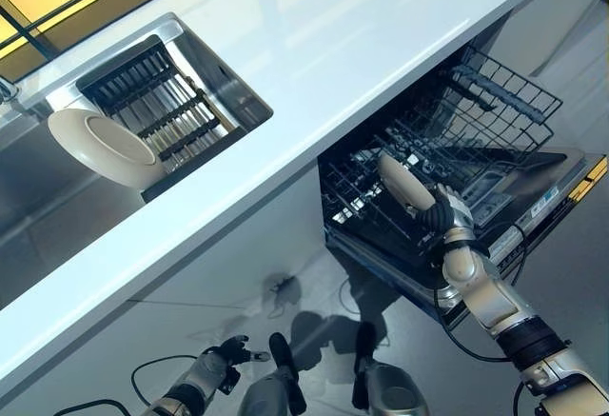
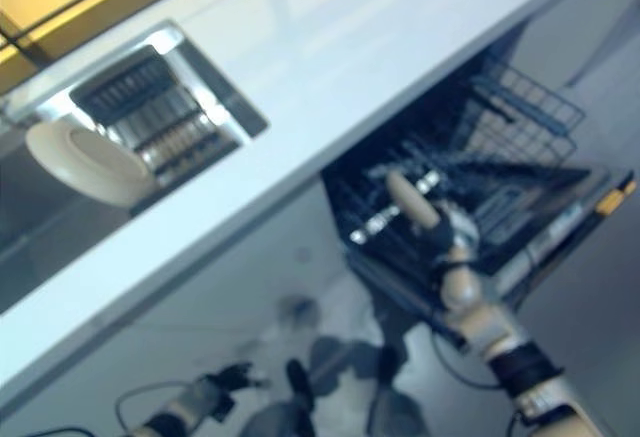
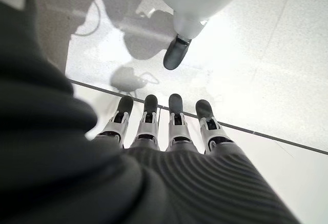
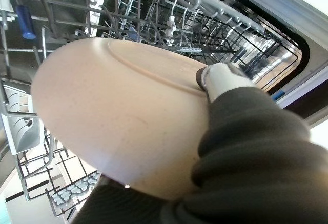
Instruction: Take plates into dishwasher
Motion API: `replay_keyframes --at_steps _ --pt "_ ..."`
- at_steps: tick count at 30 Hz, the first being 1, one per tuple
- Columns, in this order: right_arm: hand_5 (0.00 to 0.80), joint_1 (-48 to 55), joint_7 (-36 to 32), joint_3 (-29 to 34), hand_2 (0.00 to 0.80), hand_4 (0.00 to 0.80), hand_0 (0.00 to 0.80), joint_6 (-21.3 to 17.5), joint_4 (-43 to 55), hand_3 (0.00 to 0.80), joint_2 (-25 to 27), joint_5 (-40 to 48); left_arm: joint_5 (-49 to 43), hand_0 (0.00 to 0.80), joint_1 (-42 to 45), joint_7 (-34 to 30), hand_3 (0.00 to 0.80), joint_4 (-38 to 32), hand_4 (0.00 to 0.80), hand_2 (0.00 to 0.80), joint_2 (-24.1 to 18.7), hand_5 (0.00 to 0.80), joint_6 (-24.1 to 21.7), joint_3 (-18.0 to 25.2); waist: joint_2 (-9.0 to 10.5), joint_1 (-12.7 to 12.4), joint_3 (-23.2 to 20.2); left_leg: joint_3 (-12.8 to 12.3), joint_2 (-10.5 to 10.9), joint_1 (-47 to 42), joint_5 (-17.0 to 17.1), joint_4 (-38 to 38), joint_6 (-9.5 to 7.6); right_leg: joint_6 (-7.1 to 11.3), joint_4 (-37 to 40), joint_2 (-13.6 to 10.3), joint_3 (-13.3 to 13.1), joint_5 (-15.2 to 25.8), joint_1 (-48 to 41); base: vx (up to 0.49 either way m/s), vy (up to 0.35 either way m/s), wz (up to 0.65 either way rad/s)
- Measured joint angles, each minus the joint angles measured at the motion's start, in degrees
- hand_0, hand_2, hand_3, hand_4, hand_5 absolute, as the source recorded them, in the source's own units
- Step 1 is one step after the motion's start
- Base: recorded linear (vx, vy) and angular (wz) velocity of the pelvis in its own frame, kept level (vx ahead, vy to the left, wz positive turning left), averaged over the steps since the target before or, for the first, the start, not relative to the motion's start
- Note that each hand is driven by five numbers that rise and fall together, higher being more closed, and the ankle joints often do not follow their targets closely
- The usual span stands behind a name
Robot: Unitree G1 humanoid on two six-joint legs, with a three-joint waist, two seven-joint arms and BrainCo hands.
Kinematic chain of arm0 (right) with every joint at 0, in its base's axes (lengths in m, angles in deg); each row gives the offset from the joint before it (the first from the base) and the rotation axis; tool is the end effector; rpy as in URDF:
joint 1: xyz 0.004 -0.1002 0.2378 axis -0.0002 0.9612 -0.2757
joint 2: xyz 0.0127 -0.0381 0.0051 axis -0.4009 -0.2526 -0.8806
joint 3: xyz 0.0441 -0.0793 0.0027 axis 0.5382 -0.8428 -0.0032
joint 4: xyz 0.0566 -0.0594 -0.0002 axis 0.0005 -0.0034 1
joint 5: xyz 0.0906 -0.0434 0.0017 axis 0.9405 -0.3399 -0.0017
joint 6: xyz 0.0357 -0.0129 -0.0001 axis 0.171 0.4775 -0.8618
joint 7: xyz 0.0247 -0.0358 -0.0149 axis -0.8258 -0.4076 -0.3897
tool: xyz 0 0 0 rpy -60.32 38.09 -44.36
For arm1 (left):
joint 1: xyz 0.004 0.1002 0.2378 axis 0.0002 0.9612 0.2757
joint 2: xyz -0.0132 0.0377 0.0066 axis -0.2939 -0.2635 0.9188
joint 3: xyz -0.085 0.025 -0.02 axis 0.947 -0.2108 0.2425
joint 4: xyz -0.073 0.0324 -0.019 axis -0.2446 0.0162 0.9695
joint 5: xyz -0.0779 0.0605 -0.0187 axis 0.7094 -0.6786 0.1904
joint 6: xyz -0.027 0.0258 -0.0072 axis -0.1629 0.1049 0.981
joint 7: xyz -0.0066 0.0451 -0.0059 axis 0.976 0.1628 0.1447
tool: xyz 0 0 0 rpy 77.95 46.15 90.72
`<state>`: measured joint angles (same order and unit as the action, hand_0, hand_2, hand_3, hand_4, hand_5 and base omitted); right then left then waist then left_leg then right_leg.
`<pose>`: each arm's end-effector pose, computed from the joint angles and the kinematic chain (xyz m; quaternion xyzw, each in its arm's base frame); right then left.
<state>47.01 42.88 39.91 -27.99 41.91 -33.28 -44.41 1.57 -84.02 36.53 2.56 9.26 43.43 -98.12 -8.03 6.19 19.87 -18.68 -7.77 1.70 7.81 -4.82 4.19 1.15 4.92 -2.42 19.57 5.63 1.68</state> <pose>0.2548 -0.2050 0.0903 -0.4744 -0.0386 -0.0777 0.8760 0.1525 0.1919 -0.0800 0.2744 0.4815 -0.1453 0.8196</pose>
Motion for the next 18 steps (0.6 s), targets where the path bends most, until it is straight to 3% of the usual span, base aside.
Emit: replay_keyframes --at_steps 18 --pt "0.800 -6.29 -3.65 -1.37 0.800 0.800 0.800 4.85 -8.31 0.800 -0.17 -2.34 -0.05 0.000 -0.39 -1.24 0.000 -1.02 0.000 0.000 -0.04 0.000 1.11 -0.01 -0.04 -1.04 0.03 1.49 -0.03 0.60 0.32 0.04 0.17 -0.34 0.00 0.06 1.44 -0.25 -0.20 0.004 -0.003 0.03"
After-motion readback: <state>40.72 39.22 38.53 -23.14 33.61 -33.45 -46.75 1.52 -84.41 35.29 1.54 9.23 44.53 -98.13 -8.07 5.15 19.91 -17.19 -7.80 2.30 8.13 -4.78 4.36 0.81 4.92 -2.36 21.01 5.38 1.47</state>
